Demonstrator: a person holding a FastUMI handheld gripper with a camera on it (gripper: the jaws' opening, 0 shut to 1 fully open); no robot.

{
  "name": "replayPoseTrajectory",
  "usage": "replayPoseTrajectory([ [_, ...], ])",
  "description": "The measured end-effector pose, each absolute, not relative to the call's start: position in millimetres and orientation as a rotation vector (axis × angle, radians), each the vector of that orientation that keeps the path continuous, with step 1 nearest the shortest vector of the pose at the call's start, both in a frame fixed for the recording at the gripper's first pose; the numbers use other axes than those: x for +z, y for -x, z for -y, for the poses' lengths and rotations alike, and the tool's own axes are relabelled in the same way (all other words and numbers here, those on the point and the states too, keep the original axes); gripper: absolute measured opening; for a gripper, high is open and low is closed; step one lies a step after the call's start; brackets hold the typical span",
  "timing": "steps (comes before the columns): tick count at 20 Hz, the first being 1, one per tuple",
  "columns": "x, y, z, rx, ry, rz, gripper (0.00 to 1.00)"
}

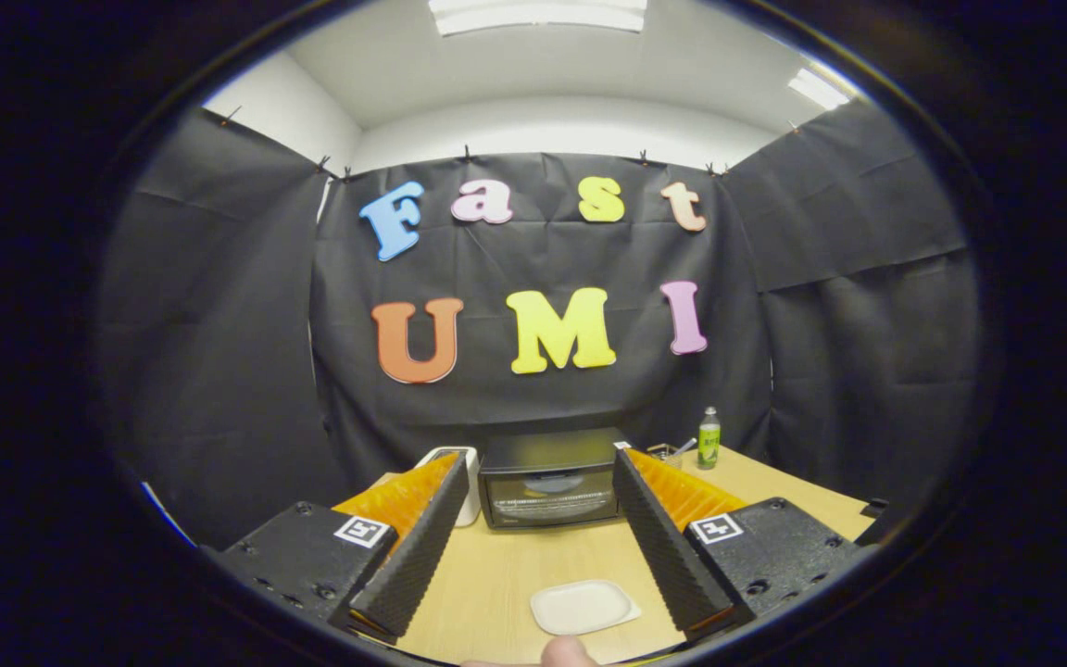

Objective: Open the toaster oven, put the food inside, and close the toaster oven door.

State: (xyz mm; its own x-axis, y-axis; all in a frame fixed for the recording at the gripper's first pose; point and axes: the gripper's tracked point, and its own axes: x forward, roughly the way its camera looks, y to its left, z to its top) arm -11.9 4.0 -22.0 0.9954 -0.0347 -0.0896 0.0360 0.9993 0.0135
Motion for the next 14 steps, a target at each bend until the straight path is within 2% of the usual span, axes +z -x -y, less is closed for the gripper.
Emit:
replayPoseTrajectory([
  [14, -10.0, 21.5, -7.0, -0.015, -0.031, -0.039, 1.0],
])
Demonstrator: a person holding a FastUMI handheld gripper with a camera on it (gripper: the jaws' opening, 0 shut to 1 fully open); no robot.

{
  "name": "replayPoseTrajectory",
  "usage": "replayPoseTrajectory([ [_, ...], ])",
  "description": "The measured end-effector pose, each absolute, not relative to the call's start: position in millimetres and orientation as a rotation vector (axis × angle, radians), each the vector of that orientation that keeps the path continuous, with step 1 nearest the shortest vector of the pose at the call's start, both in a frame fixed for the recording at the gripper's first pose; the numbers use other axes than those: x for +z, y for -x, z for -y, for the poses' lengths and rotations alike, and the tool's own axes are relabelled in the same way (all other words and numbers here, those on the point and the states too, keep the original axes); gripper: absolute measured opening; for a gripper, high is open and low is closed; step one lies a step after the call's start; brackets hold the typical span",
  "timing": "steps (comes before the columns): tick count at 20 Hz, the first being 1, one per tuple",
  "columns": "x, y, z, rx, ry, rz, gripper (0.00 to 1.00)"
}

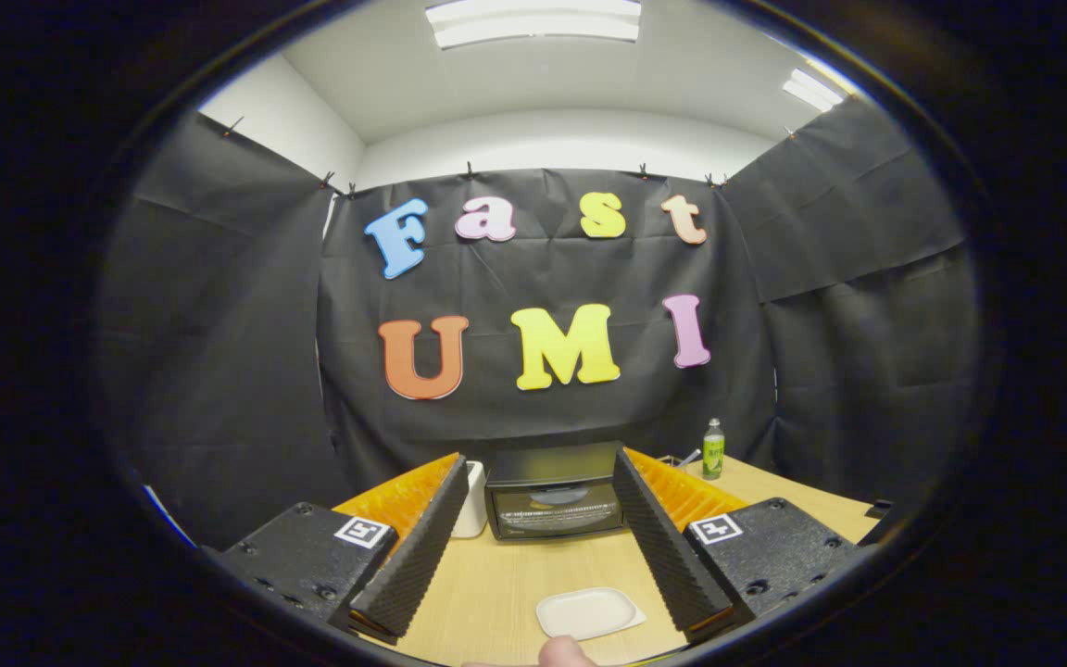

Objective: Open the toaster oven, put the food inside, and close the toaster oven door.

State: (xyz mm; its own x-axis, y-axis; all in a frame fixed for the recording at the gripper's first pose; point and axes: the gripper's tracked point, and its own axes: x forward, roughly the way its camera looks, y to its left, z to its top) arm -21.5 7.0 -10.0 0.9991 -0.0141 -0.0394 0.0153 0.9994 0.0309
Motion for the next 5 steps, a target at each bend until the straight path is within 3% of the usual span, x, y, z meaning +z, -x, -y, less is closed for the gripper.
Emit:
replayPoseTrajectory([
  [5, -10.9, 19.9, -1.7, -0.02, -0.07, -0.038, 1.0],
])
